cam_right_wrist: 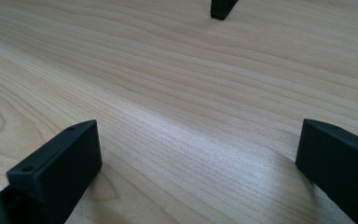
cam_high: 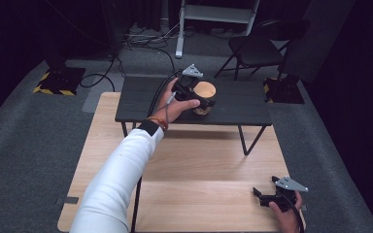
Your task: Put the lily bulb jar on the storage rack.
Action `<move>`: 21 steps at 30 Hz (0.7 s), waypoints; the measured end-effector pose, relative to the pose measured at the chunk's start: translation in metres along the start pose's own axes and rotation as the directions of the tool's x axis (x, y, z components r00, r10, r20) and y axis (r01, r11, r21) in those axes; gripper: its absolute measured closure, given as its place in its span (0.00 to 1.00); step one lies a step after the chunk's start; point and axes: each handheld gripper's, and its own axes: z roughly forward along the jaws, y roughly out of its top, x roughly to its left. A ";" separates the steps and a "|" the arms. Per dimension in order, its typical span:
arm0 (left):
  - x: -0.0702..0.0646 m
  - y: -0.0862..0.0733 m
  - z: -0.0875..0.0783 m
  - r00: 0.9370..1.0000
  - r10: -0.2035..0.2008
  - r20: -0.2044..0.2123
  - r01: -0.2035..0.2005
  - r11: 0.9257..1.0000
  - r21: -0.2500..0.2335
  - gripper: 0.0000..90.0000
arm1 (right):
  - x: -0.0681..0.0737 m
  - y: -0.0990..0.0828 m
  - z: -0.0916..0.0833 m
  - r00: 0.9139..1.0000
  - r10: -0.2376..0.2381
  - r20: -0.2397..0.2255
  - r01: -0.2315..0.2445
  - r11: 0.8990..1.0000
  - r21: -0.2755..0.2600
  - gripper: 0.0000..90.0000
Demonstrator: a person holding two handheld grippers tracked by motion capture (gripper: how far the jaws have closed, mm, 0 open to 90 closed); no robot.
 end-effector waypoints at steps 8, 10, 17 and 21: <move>-0.025 -0.014 -0.055 0.996 0.023 -0.086 -0.028 0.998 -0.062 0.02 | 0.000 0.000 0.000 1.000 0.000 0.000 0.000 1.000 0.000 0.00; -0.033 -0.022 -0.065 0.994 0.044 -0.104 -0.052 0.996 -0.079 0.02 | 0.000 0.000 0.000 1.000 0.000 0.000 0.000 1.000 0.000 0.00; -0.051 -0.053 -0.091 0.991 0.076 -0.111 -0.088 0.991 -0.102 0.01 | 0.000 0.000 0.000 1.000 -0.003 0.000 0.003 1.000 -0.002 0.00; -0.064 -0.073 -0.103 0.988 0.103 -0.116 -0.116 0.987 -0.111 0.00 | 0.000 0.000 0.000 1.000 -0.002 0.000 0.002 1.000 0.000 0.00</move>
